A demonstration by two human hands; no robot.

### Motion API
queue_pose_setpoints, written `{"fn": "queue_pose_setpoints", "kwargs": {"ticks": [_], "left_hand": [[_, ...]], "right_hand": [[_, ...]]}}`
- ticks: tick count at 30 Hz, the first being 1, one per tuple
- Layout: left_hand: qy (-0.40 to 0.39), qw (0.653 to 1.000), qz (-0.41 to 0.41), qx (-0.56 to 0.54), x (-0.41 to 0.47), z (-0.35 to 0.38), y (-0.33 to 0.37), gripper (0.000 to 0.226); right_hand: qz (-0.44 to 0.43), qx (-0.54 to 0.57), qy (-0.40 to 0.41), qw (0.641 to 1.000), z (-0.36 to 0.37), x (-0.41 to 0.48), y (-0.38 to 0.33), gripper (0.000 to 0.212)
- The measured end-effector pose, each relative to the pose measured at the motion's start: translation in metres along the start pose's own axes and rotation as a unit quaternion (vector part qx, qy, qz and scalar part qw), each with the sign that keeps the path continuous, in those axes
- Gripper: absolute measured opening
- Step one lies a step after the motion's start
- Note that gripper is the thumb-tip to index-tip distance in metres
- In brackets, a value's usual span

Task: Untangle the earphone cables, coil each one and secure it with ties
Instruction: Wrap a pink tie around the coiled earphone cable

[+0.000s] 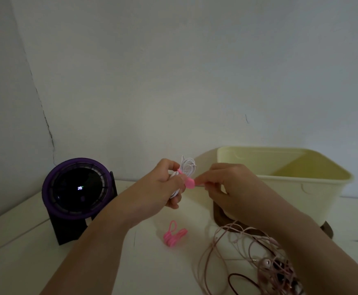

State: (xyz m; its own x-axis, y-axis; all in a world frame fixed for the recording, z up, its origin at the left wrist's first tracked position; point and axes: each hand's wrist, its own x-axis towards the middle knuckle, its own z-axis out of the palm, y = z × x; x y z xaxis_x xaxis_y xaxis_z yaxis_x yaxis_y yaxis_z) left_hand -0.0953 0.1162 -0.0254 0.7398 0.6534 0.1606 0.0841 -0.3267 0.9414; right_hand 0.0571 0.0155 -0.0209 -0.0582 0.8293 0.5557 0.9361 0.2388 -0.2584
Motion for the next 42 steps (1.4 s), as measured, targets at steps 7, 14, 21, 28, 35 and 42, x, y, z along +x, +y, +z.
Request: {"fn": "queue_pose_setpoints", "kwargs": {"ticks": [7, 14, 21, 28, 35, 42], "left_hand": [[-0.078, 0.993, -0.037, 0.075, -0.014, -0.001, 0.009, 0.021], [-0.154, 0.982, -0.070, 0.086, -0.022, 0.000, 0.015, 0.019], [-0.162, 0.977, -0.050, 0.130, -0.018, -0.002, 0.009, 0.003], [-0.101, 0.975, 0.030, 0.197, -0.016, 0.005, 0.017, 0.008], [-0.097, 0.979, 0.094, 0.155, -0.019, 0.008, 0.020, 0.029], [-0.142, 0.978, 0.116, -0.095, -0.021, 0.008, 0.026, 0.021]], "right_hand": [[-0.068, -0.056, 0.020, 0.996, -0.006, -0.001, -0.006, 0.021], [-0.120, -0.063, 0.038, 0.990, 0.002, 0.000, -0.015, 0.020], [-0.020, 0.049, -0.026, 0.998, 0.002, -0.001, -0.008, 0.006], [0.088, 0.165, -0.033, 0.982, -0.018, -0.004, -0.006, 0.010], [0.175, 0.455, -0.134, 0.863, -0.026, -0.006, 0.007, 0.002], [0.126, 0.668, -0.181, 0.710, -0.015, -0.005, 0.015, 0.021]]}}
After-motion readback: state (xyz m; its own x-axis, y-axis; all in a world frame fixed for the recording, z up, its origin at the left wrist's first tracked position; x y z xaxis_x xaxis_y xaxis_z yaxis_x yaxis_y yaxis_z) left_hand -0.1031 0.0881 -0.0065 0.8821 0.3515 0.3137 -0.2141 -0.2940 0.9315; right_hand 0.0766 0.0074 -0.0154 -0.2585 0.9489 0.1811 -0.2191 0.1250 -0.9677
